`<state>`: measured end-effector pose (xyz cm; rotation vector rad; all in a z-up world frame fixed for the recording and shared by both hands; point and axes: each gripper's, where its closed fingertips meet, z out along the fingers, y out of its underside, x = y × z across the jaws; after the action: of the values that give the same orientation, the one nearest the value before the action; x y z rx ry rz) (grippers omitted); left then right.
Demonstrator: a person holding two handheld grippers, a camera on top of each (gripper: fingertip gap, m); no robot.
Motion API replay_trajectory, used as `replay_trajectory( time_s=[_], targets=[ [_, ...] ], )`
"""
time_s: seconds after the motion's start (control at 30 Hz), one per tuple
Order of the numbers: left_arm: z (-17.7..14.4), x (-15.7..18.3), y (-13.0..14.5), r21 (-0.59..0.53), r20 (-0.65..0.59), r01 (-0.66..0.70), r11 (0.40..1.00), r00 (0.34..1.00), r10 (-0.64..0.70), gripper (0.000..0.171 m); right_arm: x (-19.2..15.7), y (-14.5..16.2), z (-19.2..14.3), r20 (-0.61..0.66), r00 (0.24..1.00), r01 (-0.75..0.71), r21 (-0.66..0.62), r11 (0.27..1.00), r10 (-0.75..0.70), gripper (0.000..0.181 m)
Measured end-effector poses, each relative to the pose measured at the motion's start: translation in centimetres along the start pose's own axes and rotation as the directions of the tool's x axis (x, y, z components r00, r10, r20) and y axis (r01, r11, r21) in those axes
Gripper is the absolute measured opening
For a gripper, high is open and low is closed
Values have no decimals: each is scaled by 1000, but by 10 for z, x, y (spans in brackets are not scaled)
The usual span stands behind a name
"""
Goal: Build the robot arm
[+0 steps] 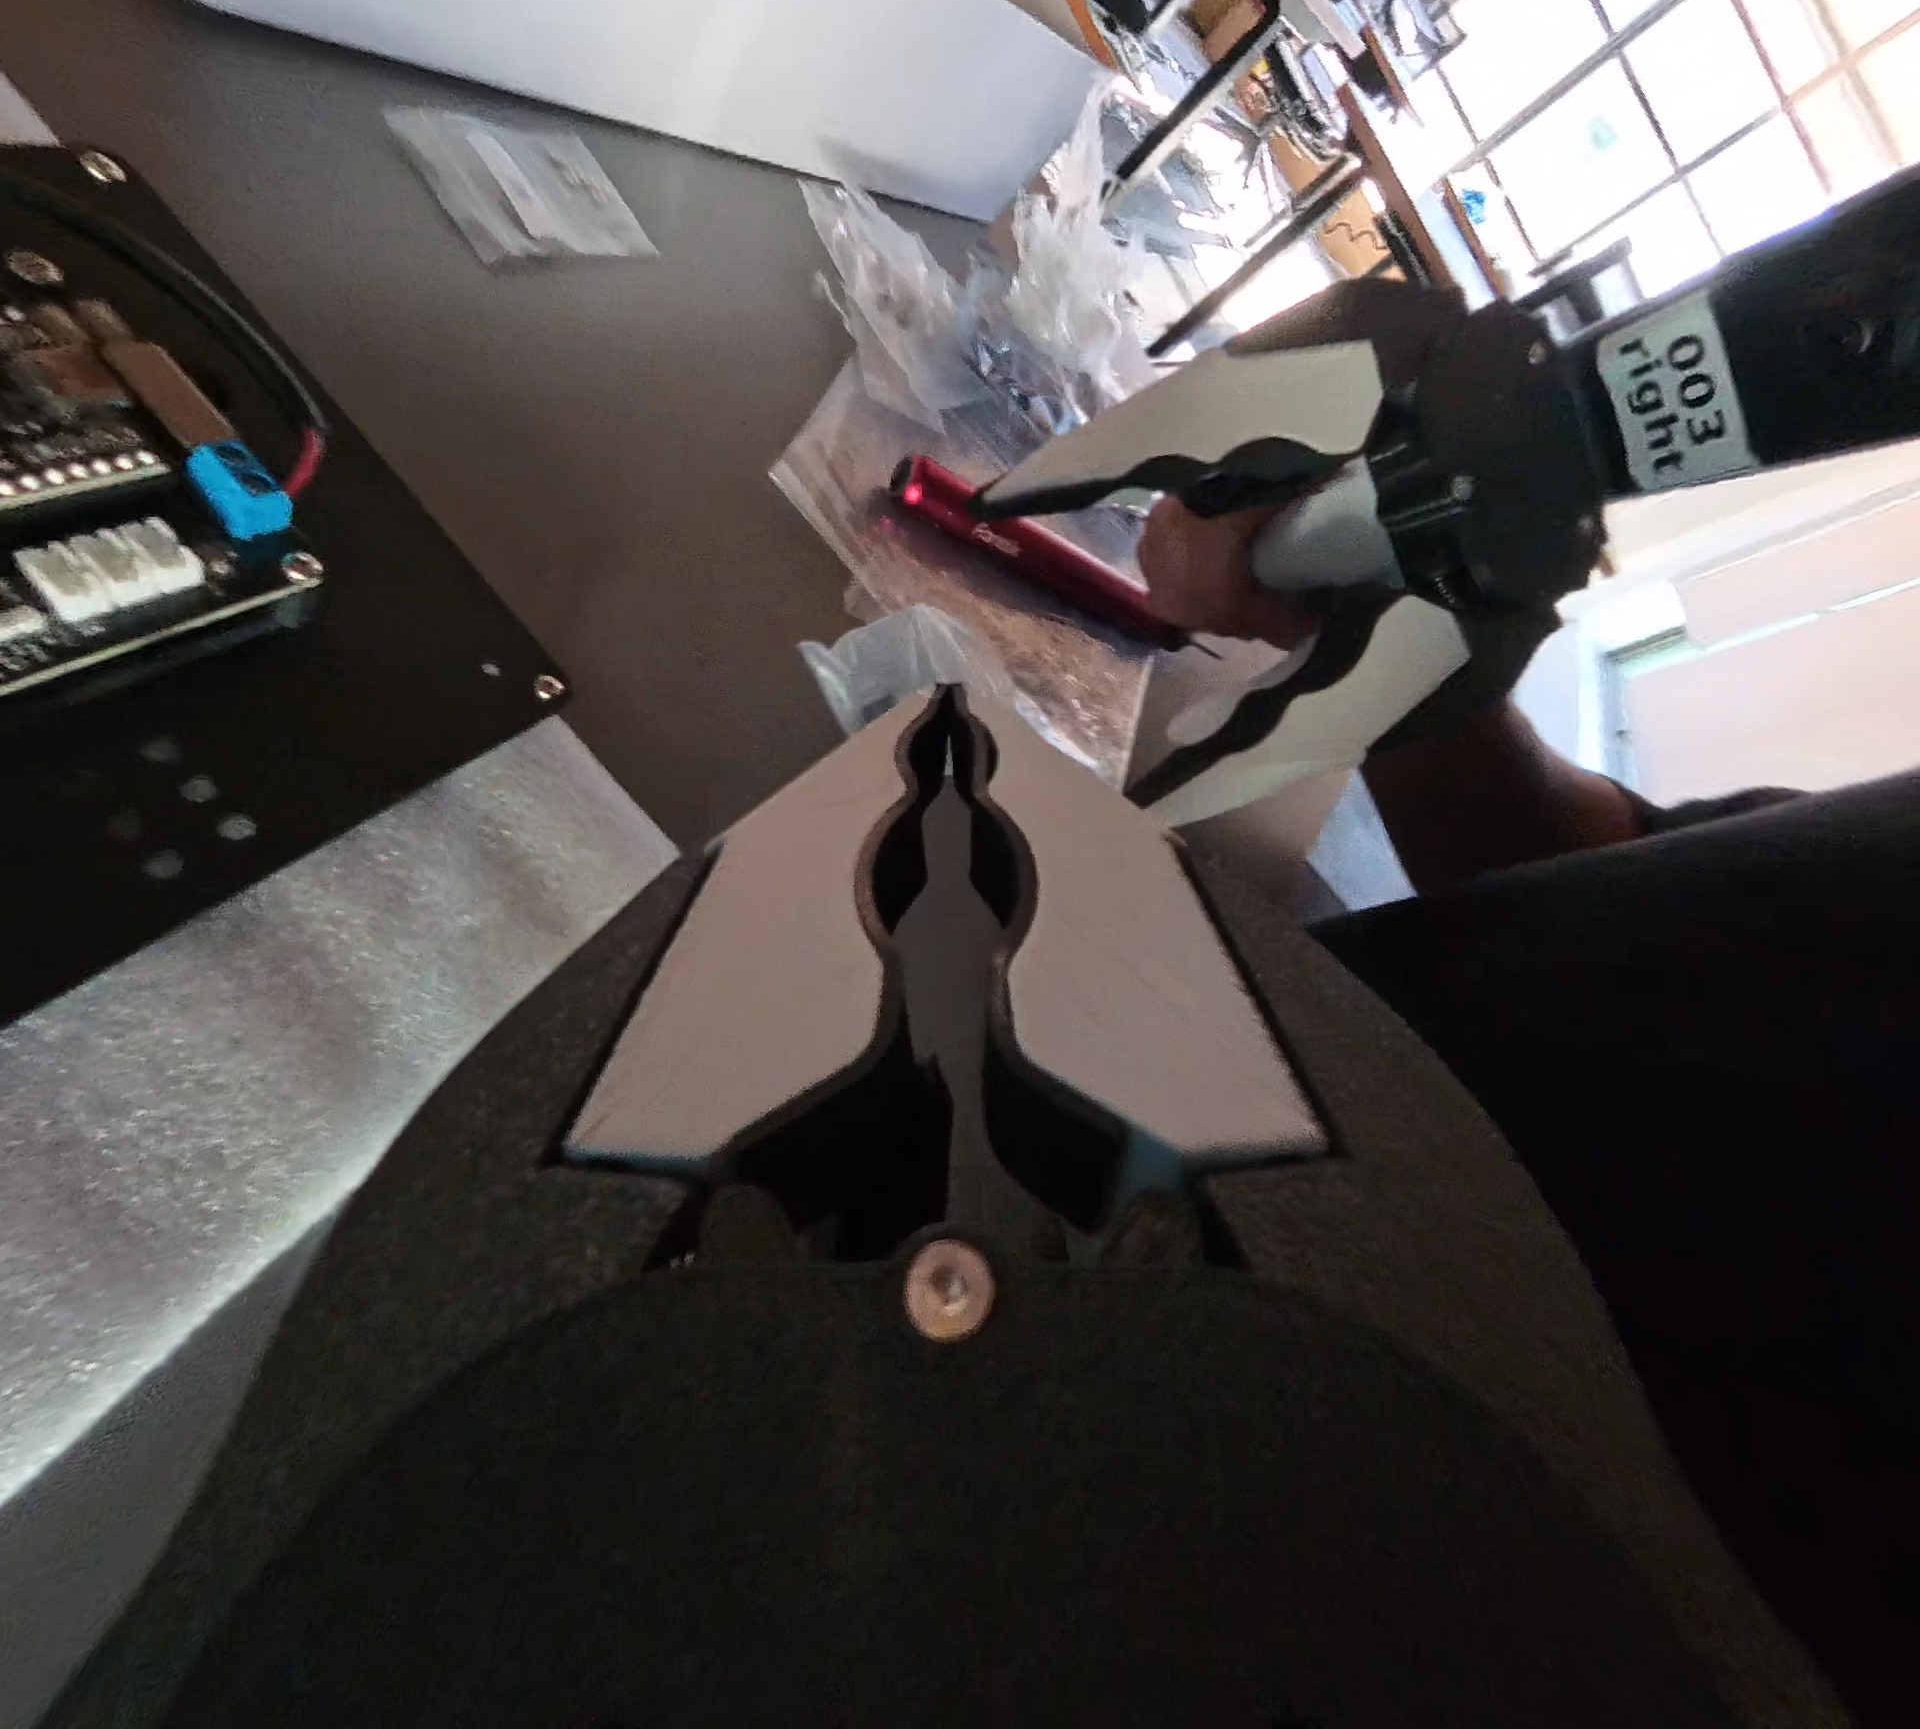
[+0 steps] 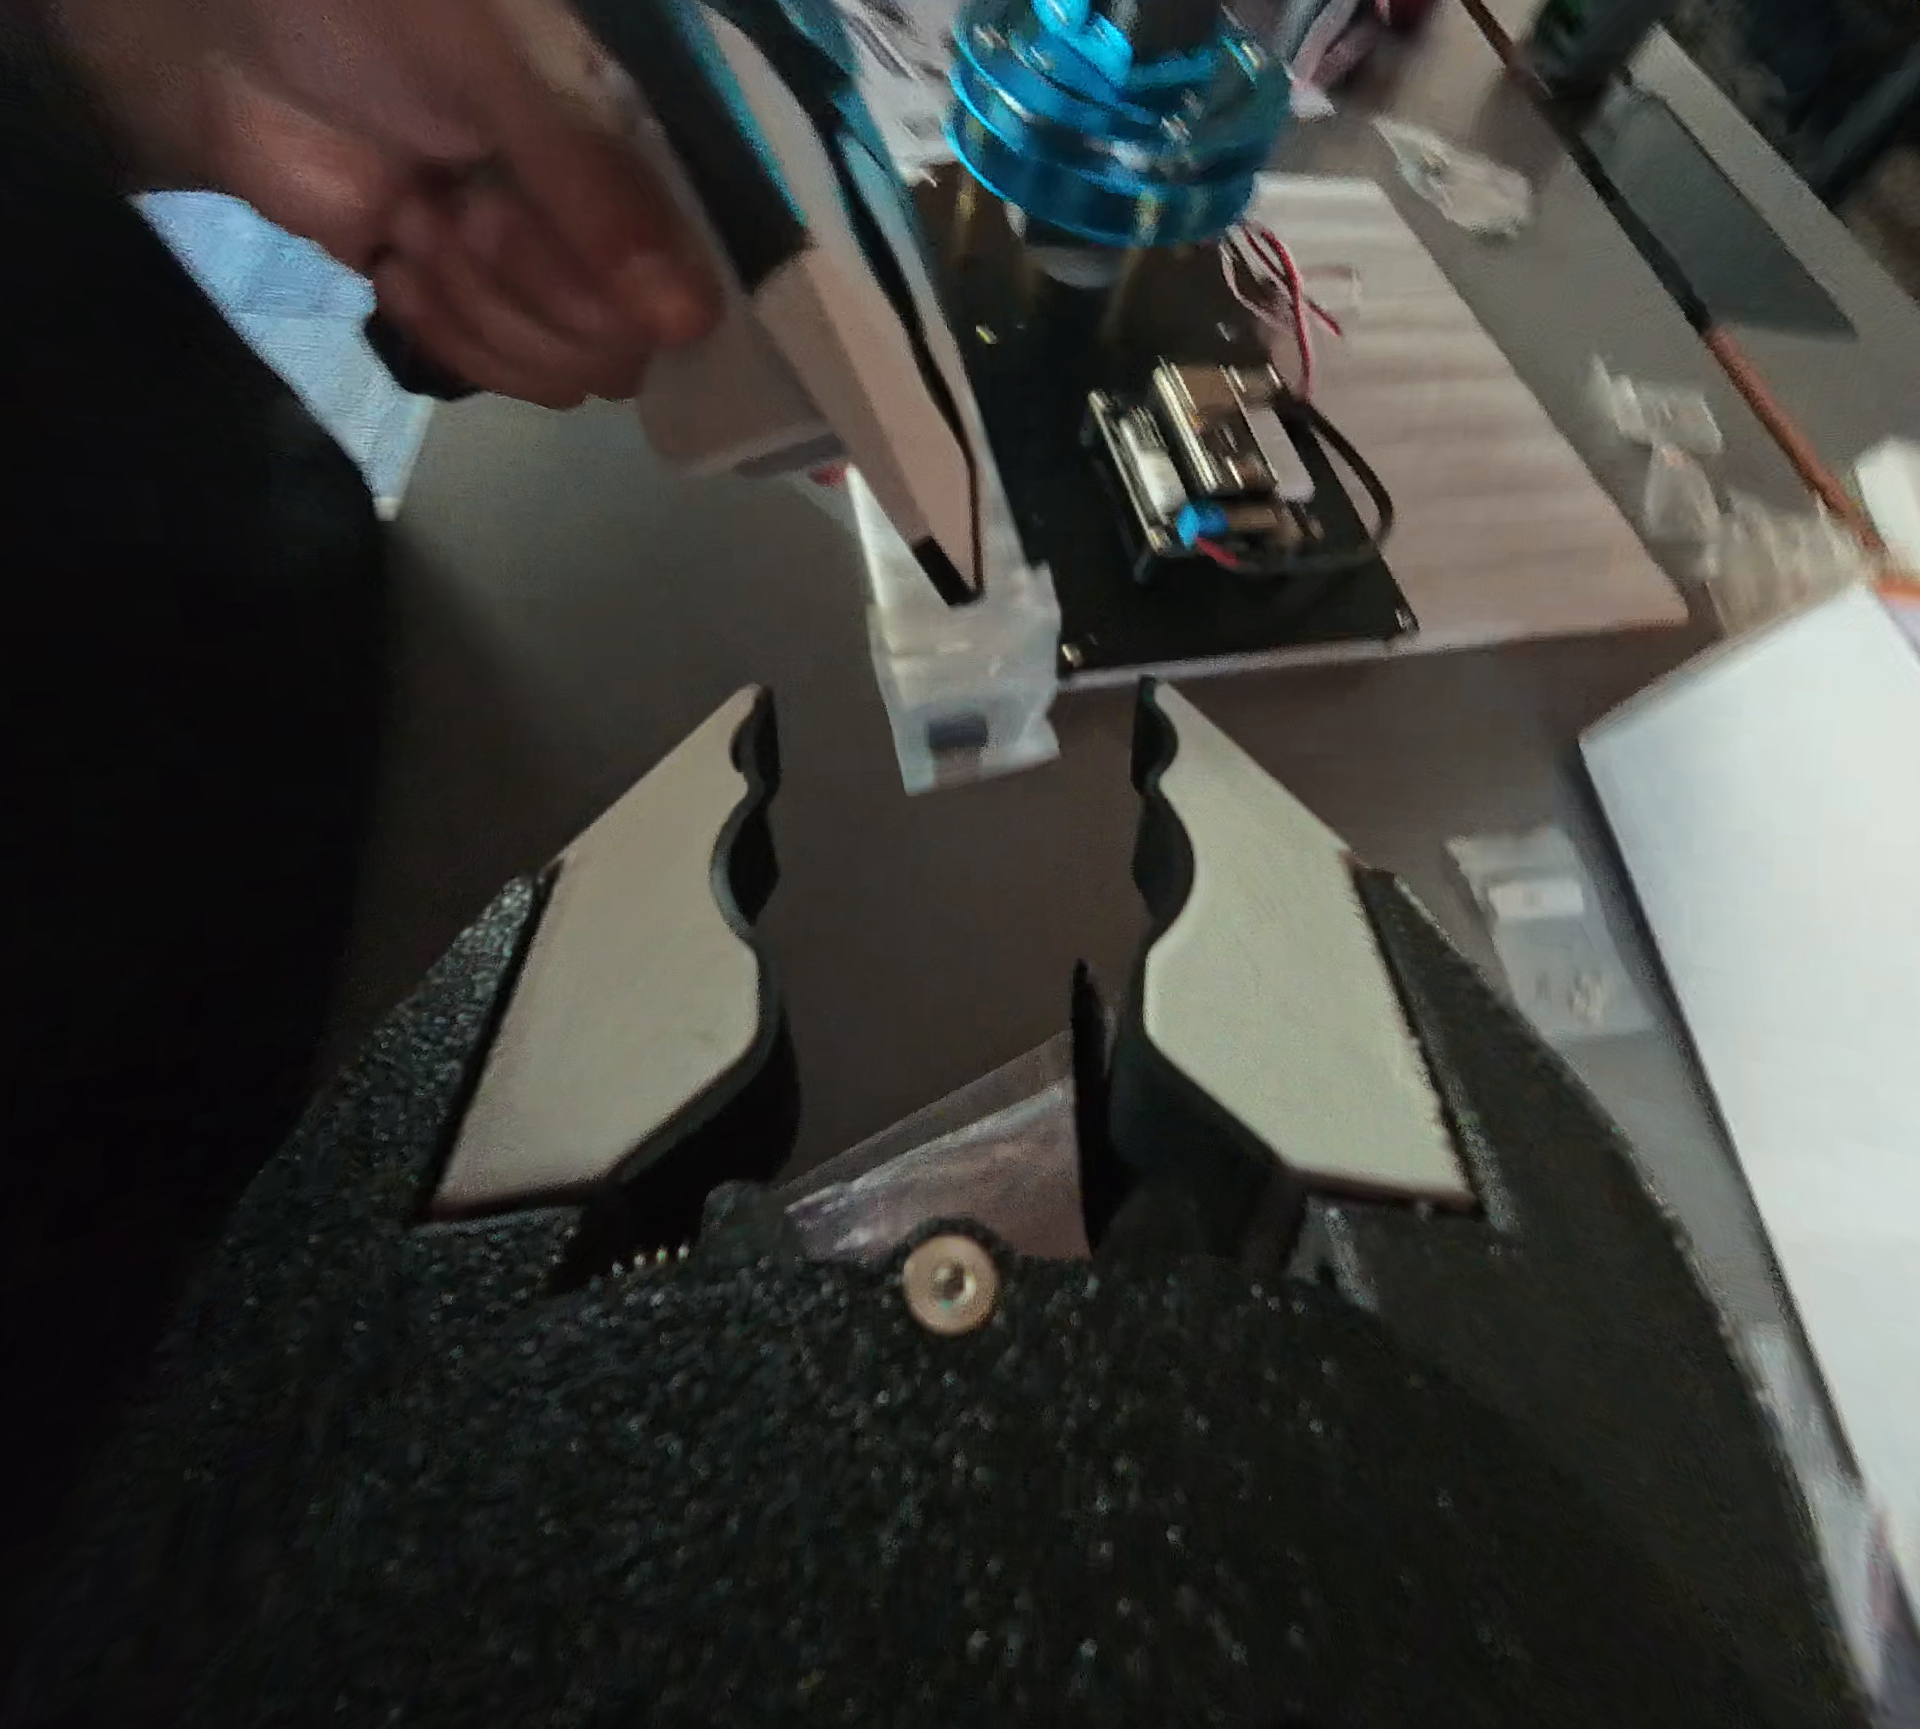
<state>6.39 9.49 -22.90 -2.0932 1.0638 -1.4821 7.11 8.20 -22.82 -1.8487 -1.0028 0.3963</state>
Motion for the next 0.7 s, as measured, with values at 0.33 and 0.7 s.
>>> replay_trajectory(
  time_s=[0.33,0.7],
  targets=[
    [-17,15,2,-70,-39,63,996,997,-65,0,-13,-15,22,98,992,67,79,995,-75,32],
    [-30,42,1,-104,-9,-278,955,960,278,0,-4,-29,-5,167,982,-129,230,965,91,51]
  ],
)
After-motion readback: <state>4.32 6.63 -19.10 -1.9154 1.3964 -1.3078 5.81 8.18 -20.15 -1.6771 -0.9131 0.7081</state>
